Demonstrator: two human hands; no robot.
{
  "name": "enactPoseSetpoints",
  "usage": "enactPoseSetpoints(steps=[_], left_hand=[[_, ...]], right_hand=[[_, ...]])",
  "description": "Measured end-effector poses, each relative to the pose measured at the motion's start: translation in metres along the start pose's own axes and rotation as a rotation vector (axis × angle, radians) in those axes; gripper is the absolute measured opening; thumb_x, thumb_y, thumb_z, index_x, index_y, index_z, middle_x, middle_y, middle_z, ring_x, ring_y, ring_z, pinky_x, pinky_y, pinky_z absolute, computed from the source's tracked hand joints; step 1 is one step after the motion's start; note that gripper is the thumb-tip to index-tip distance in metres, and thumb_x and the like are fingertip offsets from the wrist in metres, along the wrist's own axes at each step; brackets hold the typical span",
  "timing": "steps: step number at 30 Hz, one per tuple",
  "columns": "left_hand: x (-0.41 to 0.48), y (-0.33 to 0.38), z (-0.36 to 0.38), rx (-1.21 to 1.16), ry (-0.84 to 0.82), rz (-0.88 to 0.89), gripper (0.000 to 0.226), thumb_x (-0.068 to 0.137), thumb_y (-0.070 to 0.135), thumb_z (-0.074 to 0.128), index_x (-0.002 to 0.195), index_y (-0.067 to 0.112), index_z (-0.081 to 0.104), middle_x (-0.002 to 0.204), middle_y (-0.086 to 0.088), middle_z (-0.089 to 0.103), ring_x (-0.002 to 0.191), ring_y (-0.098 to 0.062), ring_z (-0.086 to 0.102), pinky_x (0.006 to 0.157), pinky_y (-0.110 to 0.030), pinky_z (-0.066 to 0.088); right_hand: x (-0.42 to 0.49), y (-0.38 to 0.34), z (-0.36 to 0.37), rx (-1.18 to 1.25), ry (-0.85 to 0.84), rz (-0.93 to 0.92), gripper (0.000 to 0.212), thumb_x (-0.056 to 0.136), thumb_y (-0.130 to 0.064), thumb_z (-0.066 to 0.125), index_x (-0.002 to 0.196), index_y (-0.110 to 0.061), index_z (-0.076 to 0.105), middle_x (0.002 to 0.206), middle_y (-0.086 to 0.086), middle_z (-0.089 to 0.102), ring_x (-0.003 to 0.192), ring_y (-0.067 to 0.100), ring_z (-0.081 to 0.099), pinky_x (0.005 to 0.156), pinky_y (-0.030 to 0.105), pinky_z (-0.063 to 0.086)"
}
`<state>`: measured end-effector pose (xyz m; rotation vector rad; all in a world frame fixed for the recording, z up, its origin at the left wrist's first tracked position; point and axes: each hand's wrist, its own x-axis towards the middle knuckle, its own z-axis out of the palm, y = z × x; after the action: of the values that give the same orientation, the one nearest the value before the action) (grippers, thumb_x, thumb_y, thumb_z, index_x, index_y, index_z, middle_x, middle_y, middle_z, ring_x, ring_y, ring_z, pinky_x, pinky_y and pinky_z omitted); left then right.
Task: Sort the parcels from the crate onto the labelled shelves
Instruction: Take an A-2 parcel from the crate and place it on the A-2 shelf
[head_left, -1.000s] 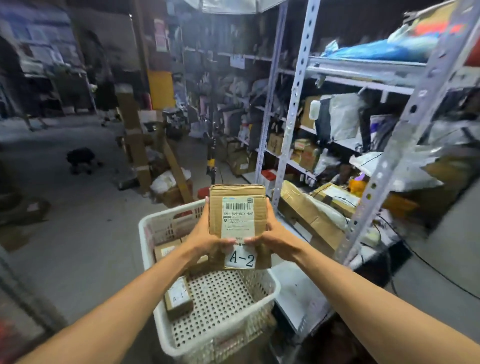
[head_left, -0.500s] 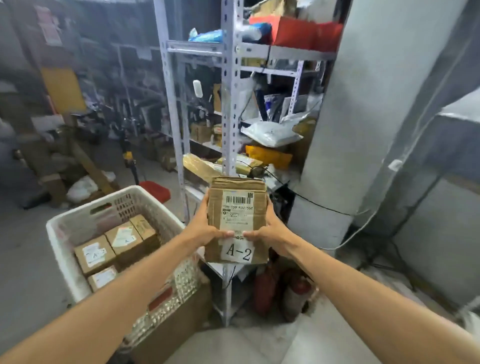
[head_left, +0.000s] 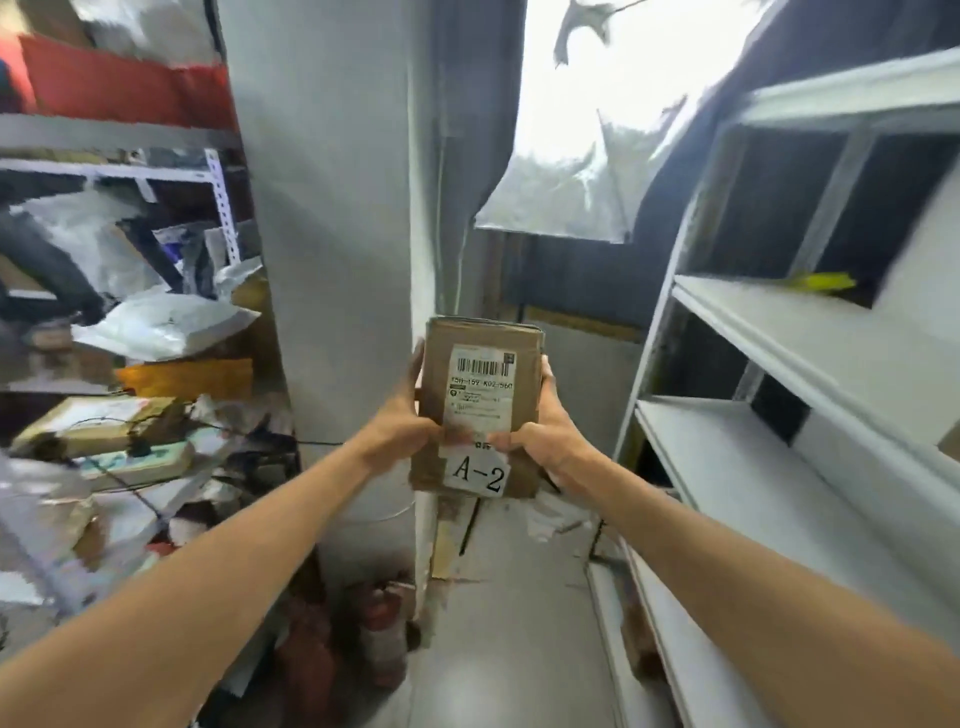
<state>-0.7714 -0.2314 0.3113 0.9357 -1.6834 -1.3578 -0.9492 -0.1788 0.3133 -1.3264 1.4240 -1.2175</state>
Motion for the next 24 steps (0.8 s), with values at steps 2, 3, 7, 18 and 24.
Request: enactPoseSetpoints(steps=[2,3,7,18,24], left_hand=[[0.04,0.011,0.027,-0.016,-0.096,0.039,0.121,0.066,-0.021,0.07,0.151,0.035,0.005,0.131,-0.006,0.052,0.113,-0.021,0.058,0.082,-0.033,0.058],[0.057,0.017,0.039,-0.021,-0.137,0.055,0.123,0.065,-0.021,0.071,0.151,0.036,0.004,0.135,-0.008,0.051,0.119,-0.026,0.055,0.09,-0.043,0.054],[0.131,0.043,0.09,-0.067,-0.33,0.139,0.13,0.061,-0.022,0.073,0.151,0.038,0.002,0.138,-0.013,0.05,0.125,-0.031,0.052,0.099,-0.056,0.045],[0.249,0.095,0.221,-0.153,-0.76,0.314,0.119,0.065,-0.02,0.072,0.149,0.038,0.01,0.111,-0.012,0.064,0.092,-0.016,0.07,0.062,-0.025,0.057],[0.289,0.112,0.289,-0.214,-0.847,0.323,0.118,0.064,-0.013,0.076,0.144,0.051,0.017,0.122,-0.011,0.057,0.111,-0.029,0.061,0.075,-0.044,0.059]], right_hand=[[0.01,-0.003,-0.037,0.01,0.103,0.021,0.123,0.071,0.019,0.065,0.149,-0.03,-0.015,0.148,0.006,0.037,0.133,0.024,0.038,0.105,0.04,0.042],[0.013,-0.005,-0.052,0.004,0.148,0.02,0.122,0.072,0.019,0.066,0.15,-0.032,-0.014,0.146,0.006,0.04,0.132,0.024,0.04,0.104,0.042,0.041],[0.026,-0.016,-0.114,-0.048,0.34,-0.045,0.114,0.071,0.02,0.064,0.149,-0.032,0.001,0.141,0.005,0.046,0.13,0.022,0.043,0.107,0.046,0.04],[0.027,-0.044,-0.232,-0.2,0.765,-0.058,0.113,0.072,0.017,0.066,0.148,-0.036,0.0,0.137,-0.004,0.045,0.124,0.014,0.043,0.102,0.042,0.042],[0.027,-0.051,-0.289,-0.278,0.915,-0.018,0.114,0.074,0.014,0.067,0.149,-0.032,-0.005,0.139,-0.003,0.041,0.126,0.013,0.037,0.106,0.043,0.037]])
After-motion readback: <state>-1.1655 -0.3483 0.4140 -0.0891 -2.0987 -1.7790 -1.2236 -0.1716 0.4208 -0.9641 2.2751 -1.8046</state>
